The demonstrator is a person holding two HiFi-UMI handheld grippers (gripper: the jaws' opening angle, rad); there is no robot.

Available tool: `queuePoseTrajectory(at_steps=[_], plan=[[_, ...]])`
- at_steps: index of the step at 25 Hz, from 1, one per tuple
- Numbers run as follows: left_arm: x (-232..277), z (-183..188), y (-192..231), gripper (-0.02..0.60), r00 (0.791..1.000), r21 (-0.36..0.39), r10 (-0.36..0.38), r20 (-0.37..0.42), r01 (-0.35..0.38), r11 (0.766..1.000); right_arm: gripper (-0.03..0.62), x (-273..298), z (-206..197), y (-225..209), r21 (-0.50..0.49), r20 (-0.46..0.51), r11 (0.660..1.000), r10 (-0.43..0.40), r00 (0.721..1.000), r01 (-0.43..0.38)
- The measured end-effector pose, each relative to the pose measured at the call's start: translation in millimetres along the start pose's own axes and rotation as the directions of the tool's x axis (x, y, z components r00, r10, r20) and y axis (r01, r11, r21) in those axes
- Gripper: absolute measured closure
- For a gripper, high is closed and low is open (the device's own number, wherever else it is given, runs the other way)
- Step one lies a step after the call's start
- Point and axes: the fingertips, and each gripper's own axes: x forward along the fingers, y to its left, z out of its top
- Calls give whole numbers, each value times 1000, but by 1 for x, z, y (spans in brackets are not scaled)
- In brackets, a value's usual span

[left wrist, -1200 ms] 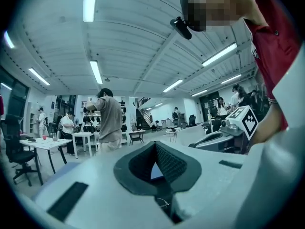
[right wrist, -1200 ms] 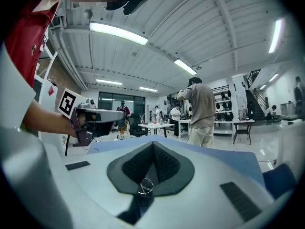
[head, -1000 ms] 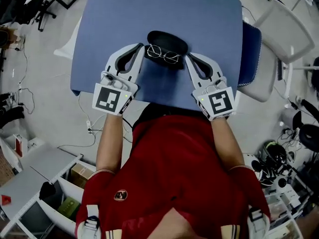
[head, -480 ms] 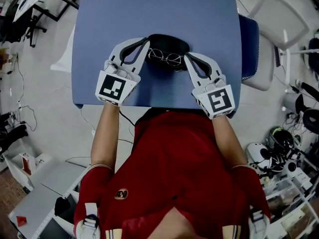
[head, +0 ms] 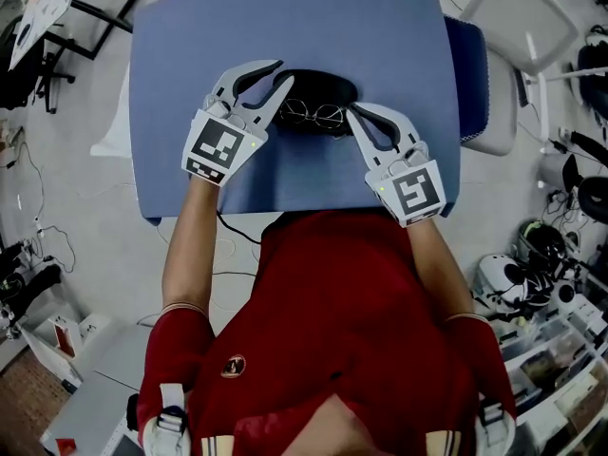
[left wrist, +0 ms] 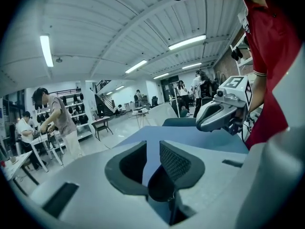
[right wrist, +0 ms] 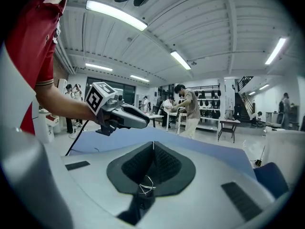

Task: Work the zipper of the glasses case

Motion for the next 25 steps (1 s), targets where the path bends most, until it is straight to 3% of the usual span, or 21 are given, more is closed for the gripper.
queuePoseTrajectory(at_steps=[6, 12, 25], plan=[[16, -18, 1, 472, 989, 43, -117, -94, 121, 992, 571, 7, -4, 8, -24, -28, 1000, 16, 999, -17], [36, -34, -5, 449, 957, 88, -217, -190, 237, 968, 540, 7, -15, 12, -28, -85, 999, 29, 996, -32], [66, -79, -19, 440, 846, 125, -366, -388, 442, 889, 456, 11, -53, 34, -66, -221, 991, 101, 970, -118]])
